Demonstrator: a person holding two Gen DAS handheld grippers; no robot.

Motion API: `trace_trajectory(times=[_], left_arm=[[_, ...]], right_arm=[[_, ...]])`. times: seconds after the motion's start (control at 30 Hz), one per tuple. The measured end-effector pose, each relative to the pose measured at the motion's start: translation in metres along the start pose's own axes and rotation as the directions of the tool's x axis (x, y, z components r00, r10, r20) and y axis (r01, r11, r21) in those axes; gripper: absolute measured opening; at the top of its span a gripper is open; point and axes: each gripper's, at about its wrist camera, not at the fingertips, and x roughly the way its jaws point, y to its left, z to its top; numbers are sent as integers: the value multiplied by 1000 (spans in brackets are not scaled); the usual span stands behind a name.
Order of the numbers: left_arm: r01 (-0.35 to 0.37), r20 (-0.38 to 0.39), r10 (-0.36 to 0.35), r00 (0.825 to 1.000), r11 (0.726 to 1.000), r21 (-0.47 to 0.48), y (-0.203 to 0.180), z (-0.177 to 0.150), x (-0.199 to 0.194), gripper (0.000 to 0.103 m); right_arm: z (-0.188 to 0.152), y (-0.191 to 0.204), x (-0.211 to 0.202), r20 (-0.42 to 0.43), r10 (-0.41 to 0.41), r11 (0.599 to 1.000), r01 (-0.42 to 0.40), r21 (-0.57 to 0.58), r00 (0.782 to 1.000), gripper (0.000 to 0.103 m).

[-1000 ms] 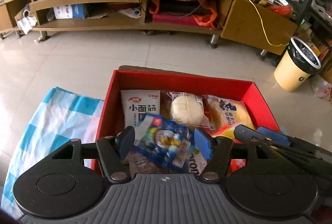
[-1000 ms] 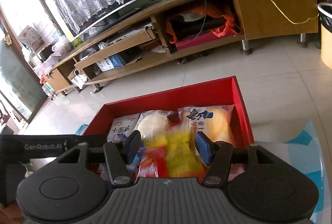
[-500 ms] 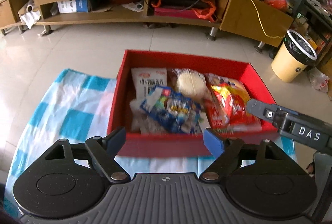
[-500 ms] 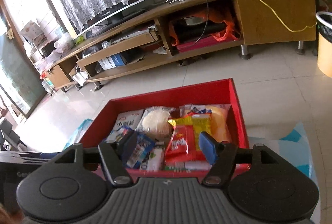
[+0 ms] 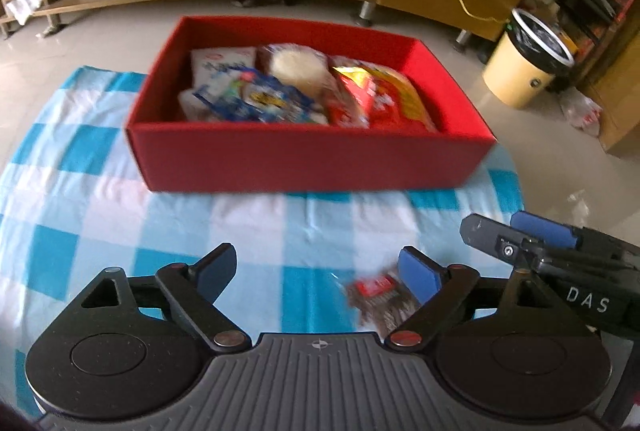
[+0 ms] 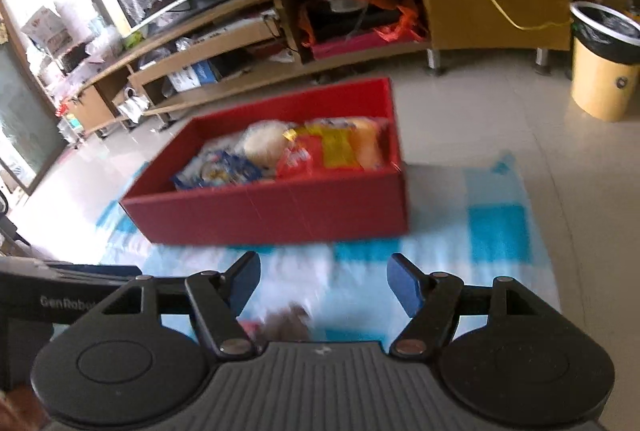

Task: Organize snacks
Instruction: 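Withdraw both tools toward the brown beef jerky packet, then grasp the brown beef jerky packet with the left tool while the right tool grasps the yellow waffle packet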

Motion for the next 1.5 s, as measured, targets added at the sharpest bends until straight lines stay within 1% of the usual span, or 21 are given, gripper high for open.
trace_trajectory(times=[0.1, 0.17, 0.27, 0.43, 0.53, 0.6, 0.63, 0.67, 0.73, 0.8, 0.9, 0.97, 1.07, 1.1, 1.13, 1.17, 1.2, 1.27, 1.33, 1.4, 1.5], left_arm=[[13, -15, -13, 1000, 1000, 5, -12, -8, 4, 94], [28, -32, -29, 999, 999, -14, -21, -12, 9, 96], [35, -63, -37, 997, 999, -34, -35, -18, 20, 97], [-28, -108, 23, 994, 999, -43, -63, -20, 46, 100], [-117, -95, 112, 989, 992, -49, -72, -17, 57, 100], [-153, -89, 148, 985, 987, -53, -74, -15, 61, 98], [-164, -93, 159, 983, 985, -50, -73, -15, 62, 93], [-171, -94, 166, 982, 984, -43, -72, -15, 62, 91], [-148, -92, 144, 985, 988, -36, -67, -18, 59, 90], [-143, -92, 139, 986, 989, -40, -61, -22, 54, 88], [-130, -94, 126, 988, 991, -37, -57, -26, 42, 79], [-116, -86, 114, 990, 993, -25, -53, -28, 30, 70], [-124, -74, 123, 990, 992, -2, -43, -29, 12, 66], [-128, -68, 127, 989, 992, -2, -39, -30, 8, 67], [-120, -68, 120, 990, 993, -4, -34, -31, 5, 76], [-107, -77, 105, 991, 994, -13, -31, -30, 6, 90], [-93, -87, 90, 992, 995, -32, -27, -31, 6, 94], [-81, -98, 74, 992, 994, -72, -22, -33, 9, 95], [-86, -128, 73, 989, 991, -98, -19, -35, 17, 96], [-107, -154, 87, 984, 986, -129, -14, -40, 23, 98], [-145, -155, 116, 981, 971, -192, -10, -42, 32, 102]], right_arm=[[-10, -12, -15, -2, -18, 999, 18, 29, 1000, 69], [-15, -20, -27, 5, -28, 999, 27, 46, 1000, 69], [-21, -33, -44, 22, -44, 996, 42, 81, 999, 69], [-19, -49, -62, 55, -48, 991, 40, 124, 997, 69], [-15, -51, -67, 74, -31, 992, 22, 124, 997, 69], [-12, -50, -69, 80, -17, 993, 7, 120, 997, 69], [-11, -49, -68, 80, -12, 993, 2, 116, 997, 69], [-10, -47, -68, 79, -7, 994, -1, 107, 997, 69], [-10, -43, -66, 76, 2, 996, -8, 90, 997, 69], [-10, -36, -64, 67, 15, 997, -20, 70, 998, 69], [-12, -27, -60, 47, 33, 999, -34, 34, 998, 69], [-15, -20, -56, 30, 43, 999, -43, 13, 999, 69], [-22, -12, -52, 1, 49, 999, -49, -17, 999, 69], [-25, -10, -51, -9, 46, 999, -47, -26, 999, 69], [-28, -8, -50, -18, 42, 999, -42, -30, 999, 69], [-31, -7, -50, -24, 39, 999, -40, -30, 999, 69], [-35, -6, -51, -29, 38, 999, -39, -35, 999, 69], [-42, -5, -52, -38, 29, 999, -31, -39, 999, 69], [-48, -6, -54, -51, 30, 999, -32, -29, 998, 69], [-52, -5, -55, -62, 36, 999, -37, -27, 997, 69], [-52, -1, -54, -69, 48, 998, -51, -43, 996, 69]])
